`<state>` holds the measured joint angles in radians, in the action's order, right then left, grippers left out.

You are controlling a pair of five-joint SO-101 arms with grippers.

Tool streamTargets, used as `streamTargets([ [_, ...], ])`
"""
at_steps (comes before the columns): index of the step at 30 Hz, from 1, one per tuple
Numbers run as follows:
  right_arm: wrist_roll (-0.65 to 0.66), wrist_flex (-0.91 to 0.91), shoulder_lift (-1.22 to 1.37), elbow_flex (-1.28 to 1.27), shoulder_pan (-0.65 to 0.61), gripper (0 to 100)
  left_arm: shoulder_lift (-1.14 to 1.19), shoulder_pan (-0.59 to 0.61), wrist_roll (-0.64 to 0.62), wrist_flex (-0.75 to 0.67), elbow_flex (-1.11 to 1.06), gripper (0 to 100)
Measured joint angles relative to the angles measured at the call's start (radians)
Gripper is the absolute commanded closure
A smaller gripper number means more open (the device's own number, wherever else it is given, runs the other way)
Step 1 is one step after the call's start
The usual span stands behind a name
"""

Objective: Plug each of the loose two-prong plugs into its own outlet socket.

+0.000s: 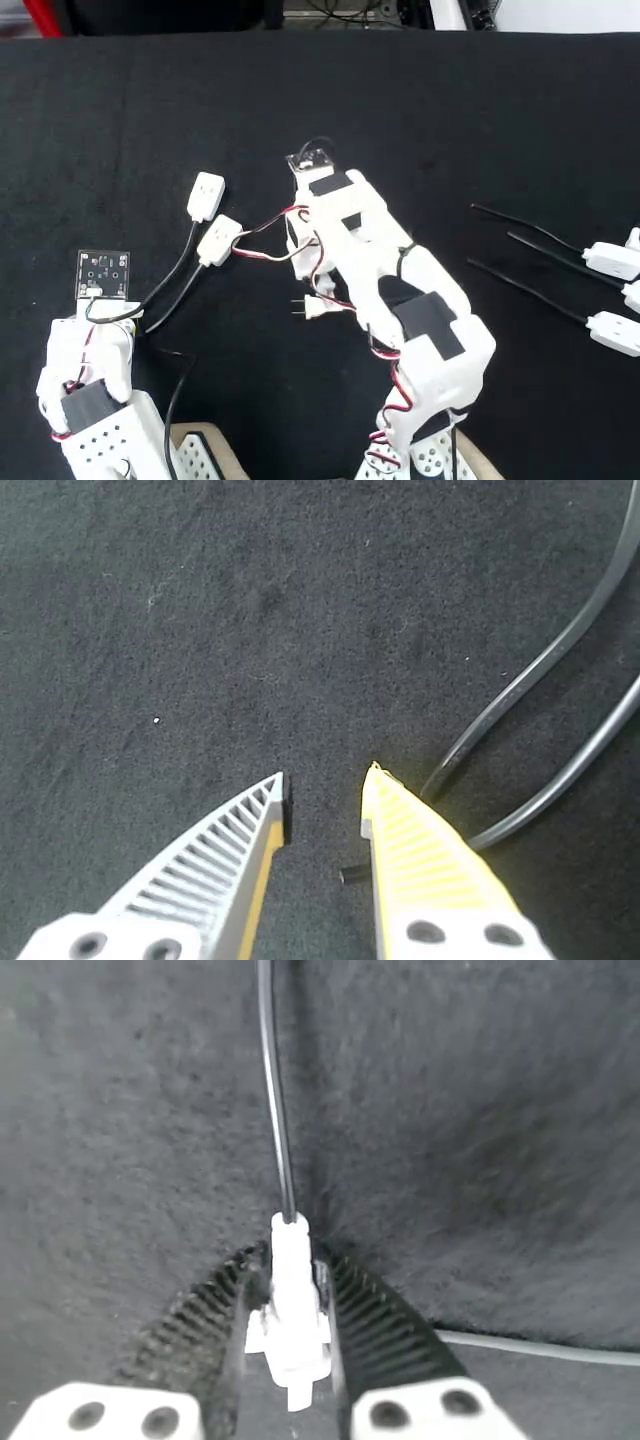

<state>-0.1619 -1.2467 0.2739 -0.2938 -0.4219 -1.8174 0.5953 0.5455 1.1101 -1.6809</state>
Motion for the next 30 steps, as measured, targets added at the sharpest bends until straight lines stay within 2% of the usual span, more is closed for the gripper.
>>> streamTargets([
  [4,0.026,0.000,0.000,0.000,0.000,96.6,0.000,0.000,0.000,0.000,0.000,87],
  [9,0.091,-0.041,0.000,0.000,0.000,86.1,0.000,0.000,0.000,0.000,0.000,87],
  [20,0.115,-0.147,0.000,0.003,0.000,88.7,0.000,0.000,0.000,0.000,0.000,87],
  [24,0.115,-0.150,0.000,0.003,0.000,95.4,0.000,0.000,0.000,0.000,0.000,87],
  [30,0.115,-0.106,0.000,0.003,0.005,96.6,0.000,0.000,0.000,0.000,0.000,87],
])
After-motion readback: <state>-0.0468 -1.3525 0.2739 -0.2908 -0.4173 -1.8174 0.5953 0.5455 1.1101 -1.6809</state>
